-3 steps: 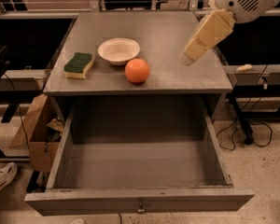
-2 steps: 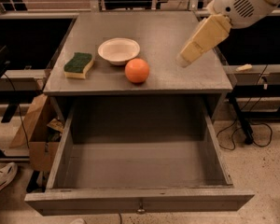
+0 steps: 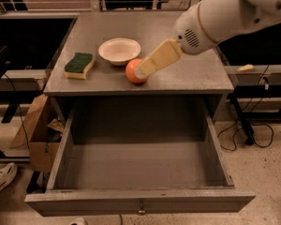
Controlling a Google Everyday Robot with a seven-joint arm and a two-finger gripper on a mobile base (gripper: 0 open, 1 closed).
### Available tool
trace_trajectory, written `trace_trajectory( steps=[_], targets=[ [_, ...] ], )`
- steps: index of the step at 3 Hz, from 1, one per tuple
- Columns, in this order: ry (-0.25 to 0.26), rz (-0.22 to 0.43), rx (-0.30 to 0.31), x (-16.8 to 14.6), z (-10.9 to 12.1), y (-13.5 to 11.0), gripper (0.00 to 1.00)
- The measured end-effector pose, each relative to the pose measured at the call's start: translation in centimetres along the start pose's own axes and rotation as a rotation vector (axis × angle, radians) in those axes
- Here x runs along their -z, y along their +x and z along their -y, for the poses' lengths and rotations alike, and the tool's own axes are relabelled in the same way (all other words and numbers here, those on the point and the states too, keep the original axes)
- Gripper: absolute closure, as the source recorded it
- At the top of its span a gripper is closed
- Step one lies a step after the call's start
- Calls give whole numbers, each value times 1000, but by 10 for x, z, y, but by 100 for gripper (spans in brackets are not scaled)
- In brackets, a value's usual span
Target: Place orange into top drawer
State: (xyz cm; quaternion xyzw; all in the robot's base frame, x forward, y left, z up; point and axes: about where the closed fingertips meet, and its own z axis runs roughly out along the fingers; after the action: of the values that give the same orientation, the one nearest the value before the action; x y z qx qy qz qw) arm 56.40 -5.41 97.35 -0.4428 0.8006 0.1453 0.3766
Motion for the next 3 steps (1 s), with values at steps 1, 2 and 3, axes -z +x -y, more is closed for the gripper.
trace_trajectory(
  steps=[1, 2, 3],
  targets=[
    [36, 42, 0, -2, 7, -11, 0],
    [68, 28, -16, -1, 9, -6, 0],
    [121, -46, -25, -27, 30, 11, 0]
  ],
)
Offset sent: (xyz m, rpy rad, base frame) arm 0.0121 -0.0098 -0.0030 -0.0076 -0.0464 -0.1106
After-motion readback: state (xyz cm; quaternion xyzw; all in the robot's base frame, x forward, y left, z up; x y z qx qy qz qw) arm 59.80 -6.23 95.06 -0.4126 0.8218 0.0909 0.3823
